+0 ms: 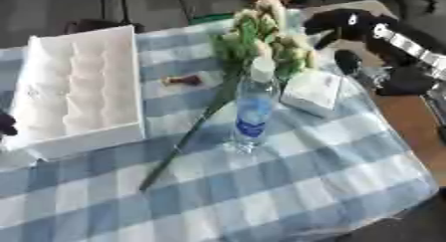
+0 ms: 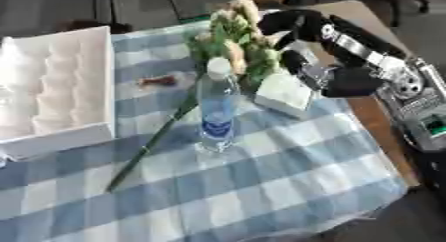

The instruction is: Pick up objects on the table and place them in the box.

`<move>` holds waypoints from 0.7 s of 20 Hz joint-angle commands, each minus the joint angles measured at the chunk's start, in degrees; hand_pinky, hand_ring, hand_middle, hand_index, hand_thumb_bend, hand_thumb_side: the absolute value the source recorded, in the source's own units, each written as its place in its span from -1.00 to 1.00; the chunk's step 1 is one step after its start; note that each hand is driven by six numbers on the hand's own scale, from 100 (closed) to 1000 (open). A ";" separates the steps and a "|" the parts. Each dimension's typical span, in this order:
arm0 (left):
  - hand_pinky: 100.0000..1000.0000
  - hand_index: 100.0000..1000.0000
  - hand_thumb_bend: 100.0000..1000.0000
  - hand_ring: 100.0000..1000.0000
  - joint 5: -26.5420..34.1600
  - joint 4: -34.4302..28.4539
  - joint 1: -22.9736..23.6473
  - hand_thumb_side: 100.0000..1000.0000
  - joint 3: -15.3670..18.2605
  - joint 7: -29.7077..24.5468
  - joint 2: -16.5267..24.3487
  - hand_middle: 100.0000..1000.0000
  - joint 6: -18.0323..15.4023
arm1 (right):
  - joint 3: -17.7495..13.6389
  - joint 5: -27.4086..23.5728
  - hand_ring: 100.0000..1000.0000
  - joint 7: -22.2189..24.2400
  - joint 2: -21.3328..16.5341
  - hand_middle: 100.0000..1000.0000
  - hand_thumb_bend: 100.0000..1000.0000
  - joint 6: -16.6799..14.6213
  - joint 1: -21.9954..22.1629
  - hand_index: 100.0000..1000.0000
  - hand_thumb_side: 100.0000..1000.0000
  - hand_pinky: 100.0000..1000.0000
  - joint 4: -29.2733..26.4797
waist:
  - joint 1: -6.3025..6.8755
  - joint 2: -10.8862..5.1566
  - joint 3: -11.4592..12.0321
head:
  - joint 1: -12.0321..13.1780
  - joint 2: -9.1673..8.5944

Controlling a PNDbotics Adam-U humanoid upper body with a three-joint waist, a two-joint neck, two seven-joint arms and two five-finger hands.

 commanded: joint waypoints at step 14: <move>-0.18 0.33 -0.89 -0.01 0.04 -1.22 -0.14 0.53 0.50 0.23 0.38 0.33 -0.14 | -2.76 6.90 0.50 2.64 -3.24 0.59 -0.83 -4.01 -0.71 0.84 -1.00 0.02 -4.68 | -0.24 -0.56 -0.17 | 0.19 0.24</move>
